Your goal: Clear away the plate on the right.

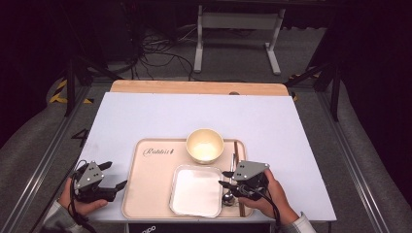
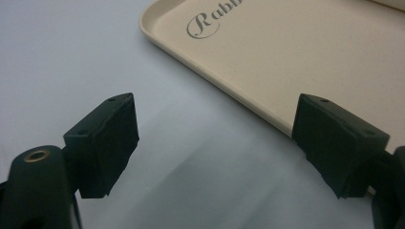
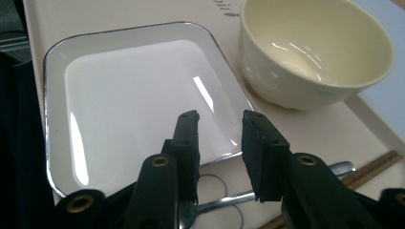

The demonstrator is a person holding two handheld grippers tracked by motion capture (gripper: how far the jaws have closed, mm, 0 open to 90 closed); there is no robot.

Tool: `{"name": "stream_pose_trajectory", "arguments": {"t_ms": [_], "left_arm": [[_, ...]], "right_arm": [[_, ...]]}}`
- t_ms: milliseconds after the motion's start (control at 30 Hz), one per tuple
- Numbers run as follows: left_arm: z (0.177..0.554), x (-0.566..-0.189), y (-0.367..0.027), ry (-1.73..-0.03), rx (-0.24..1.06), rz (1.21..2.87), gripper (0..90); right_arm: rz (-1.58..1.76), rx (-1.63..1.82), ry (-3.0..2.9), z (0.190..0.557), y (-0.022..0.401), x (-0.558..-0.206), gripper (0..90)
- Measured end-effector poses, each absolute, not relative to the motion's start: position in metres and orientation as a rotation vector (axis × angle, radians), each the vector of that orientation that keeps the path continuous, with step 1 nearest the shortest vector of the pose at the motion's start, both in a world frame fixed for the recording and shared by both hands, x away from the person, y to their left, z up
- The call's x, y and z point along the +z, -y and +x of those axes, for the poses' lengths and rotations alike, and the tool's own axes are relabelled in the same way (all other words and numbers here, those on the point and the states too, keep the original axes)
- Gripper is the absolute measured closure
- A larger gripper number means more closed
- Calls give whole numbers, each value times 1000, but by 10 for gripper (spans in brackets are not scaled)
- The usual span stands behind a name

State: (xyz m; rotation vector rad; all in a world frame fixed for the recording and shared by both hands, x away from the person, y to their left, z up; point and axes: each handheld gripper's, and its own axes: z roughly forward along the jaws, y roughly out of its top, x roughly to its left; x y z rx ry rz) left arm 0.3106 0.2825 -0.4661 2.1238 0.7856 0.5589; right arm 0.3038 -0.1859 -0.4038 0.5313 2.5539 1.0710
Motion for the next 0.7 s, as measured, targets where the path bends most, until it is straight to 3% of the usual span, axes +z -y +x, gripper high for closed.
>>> {"name": "stream_pose_trajectory", "arguments": {"t_ms": [367, 700], "left_arm": [[311, -466, -282, -786, 559, 2124, 168], [311, -466, -282, -784, 560, 2126, 169]], "right_arm": [[616, 1072, -2412, 310, 209, -396, 546], [707, 1015, -2295, 317, 232, -395, 335]]}}
